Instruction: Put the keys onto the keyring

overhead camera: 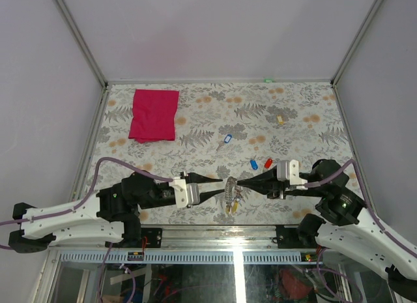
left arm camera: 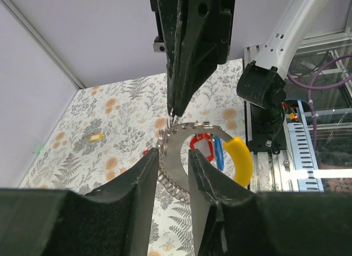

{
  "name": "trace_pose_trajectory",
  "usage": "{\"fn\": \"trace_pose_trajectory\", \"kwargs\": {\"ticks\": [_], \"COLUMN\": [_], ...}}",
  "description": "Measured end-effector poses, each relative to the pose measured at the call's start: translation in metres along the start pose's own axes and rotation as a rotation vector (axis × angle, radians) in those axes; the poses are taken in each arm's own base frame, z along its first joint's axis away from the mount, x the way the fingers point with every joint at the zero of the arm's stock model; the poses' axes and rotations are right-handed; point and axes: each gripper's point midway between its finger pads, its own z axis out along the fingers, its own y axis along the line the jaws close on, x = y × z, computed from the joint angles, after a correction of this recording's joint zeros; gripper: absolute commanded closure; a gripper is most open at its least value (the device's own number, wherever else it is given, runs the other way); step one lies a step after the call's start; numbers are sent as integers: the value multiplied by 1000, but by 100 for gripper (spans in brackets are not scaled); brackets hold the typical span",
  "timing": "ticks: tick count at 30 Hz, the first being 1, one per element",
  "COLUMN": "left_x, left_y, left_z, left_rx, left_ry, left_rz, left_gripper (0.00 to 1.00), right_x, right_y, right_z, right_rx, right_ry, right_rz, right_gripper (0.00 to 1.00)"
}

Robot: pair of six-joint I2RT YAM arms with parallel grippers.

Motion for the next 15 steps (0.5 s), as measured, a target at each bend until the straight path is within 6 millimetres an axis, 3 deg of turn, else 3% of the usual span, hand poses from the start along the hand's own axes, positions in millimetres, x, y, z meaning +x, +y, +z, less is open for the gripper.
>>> {"fn": "trace_pose_trajectory", "kwargs": {"ticks": [6, 15], "left_x": [-1, -1], "left_y": [0, 9], "left_z": [1, 5], "left_rx": [-13, -88], "left_ry": [-20, -21], "left_rz": [-45, -166], "left_gripper": [67, 66], "right_x": [-10, 0], "right_y": [-8, -16], "right_z": [-4, -5], "right_rx": [69, 123], "right_ry": [-33, -15], "right_rz": [15, 42], "right_gripper": [100, 100]}}
